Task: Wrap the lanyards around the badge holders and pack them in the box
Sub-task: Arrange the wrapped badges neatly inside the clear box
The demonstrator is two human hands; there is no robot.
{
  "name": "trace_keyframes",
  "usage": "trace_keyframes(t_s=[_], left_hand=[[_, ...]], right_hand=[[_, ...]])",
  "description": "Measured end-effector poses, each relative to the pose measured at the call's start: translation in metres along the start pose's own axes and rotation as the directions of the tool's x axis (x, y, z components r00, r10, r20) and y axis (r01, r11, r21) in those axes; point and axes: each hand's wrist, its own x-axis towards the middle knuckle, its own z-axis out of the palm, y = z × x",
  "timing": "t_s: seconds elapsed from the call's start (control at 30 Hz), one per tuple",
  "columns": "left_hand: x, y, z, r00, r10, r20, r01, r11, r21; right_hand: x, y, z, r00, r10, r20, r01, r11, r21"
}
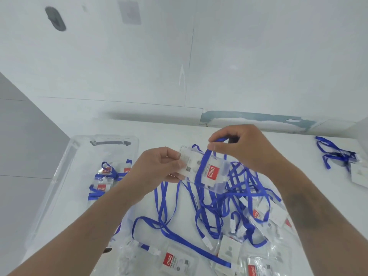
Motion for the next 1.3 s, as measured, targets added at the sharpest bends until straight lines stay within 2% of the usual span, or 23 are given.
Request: trace_keyframes(t_s=[0.1,0.17,0.23,0.3,0.37,0.47,0.57,0.63,0.7,0.77,0.83,0.9,0.97,1.0,1.07,1.13,1.17,1.23,1.3], left_hand=[[-0.003,0.004,-0.003,0.992,-0.051,0.113,0.081,0.954,-0.288],[-0.001,0.005,-0.002,0.987,-0.052,0.152,0.112,0.902,-0.417],[0.004,0.004,0.001,0.992,-0.064,0.104,0.11,0.847,-0.519],[0.011,0.002,0.002,0.994,-0.11,-0.019,0.078,0.804,-0.589],[0.017,-0.002,0.001,0.973,-0.143,-0.178,0.027,0.847,-0.53],[0.022,-0.009,-0.003,0.928,-0.058,-0.367,-0.017,0.98,-0.198],[0.019,-0.011,-0.007,0.937,0.058,-0.344,-0.03,0.996,0.086],[0.016,-0.013,-0.009,0.967,0.067,-0.245,-0.029,0.988,0.153],[0.013,-0.012,-0.012,0.993,0.032,-0.114,-0.011,0.983,0.183],[0.009,-0.008,-0.015,0.999,-0.042,-0.001,0.042,0.989,0.141],[0.008,-0.006,-0.02,0.991,-0.093,0.092,0.093,0.996,0.003],[0.006,-0.004,-0.025,0.982,-0.085,0.166,0.114,0.979,-0.168],[0.006,-0.004,-0.025,0.982,-0.068,0.176,0.124,0.935,-0.332],[0.006,-0.004,-0.024,0.985,-0.062,0.158,0.122,0.905,-0.406],[0.009,-0.004,-0.02,0.994,-0.068,0.081,0.101,0.835,-0.541],[0.014,-0.008,-0.018,0.992,-0.116,-0.047,0.063,0.788,-0.613],[0.016,-0.01,-0.018,0.981,-0.146,-0.126,0.042,0.799,-0.6],[0.019,-0.016,-0.021,0.946,-0.161,-0.282,0.02,0.895,-0.446],[0.019,-0.021,-0.025,0.923,-0.101,-0.37,0.015,0.973,-0.229]], right_hand=[[0.01,0.02,0.01,0.989,0.15,-0.006,-0.137,0.918,0.372],[0.009,0.032,0.031,0.97,0.236,0.057,-0.232,0.832,0.504],[0.001,0.035,0.055,0.935,0.35,0.06,-0.338,0.826,0.452],[-0.012,0.031,0.076,0.935,0.355,0.015,-0.336,0.869,0.362],[-0.025,0.027,0.093,0.974,0.227,0.011,-0.222,0.94,0.26],[-0.037,0.023,0.098,0.995,0.083,0.061,-0.079,0.995,-0.066],[-0.031,0.009,0.076,0.997,-0.045,0.067,0.064,0.944,-0.324],[-0.022,-0.001,0.053,0.995,-0.07,0.073,0.091,0.937,-0.337],[-0.01,-0.008,0.033,0.995,-0.034,0.09,0.056,0.966,-0.251],[0.0,-0.01,0.02,0.993,-0.013,0.113,0.029,0.99,-0.139],[0.007,-0.006,0.017,0.994,0.03,0.109,-0.035,0.998,0.045],[0.012,0.002,0.023,0.992,0.108,0.069,-0.123,0.955,0.27],[0.011,0.009,0.039,0.979,0.196,0.051,-0.199,0.887,0.417],[0.007,0.011,0.048,0.967,0.249,0.058,-0.25,0.869,0.427],[-0.004,0.012,0.07,0.947,0.301,0.111,-0.321,0.882,0.345],[-0.017,0.008,0.092,0.953,0.257,0.157,-0.295,0.903,0.313],[-0.022,0.008,0.101,0.959,0.232,0.165,-0.272,0.92,0.284],[-0.031,0.012,0.113,0.975,0.151,0.162,-0.166,0.983,0.078],[-0.034,0.011,0.11,0.988,0.028,0.15,0.003,0.978,-0.207]])
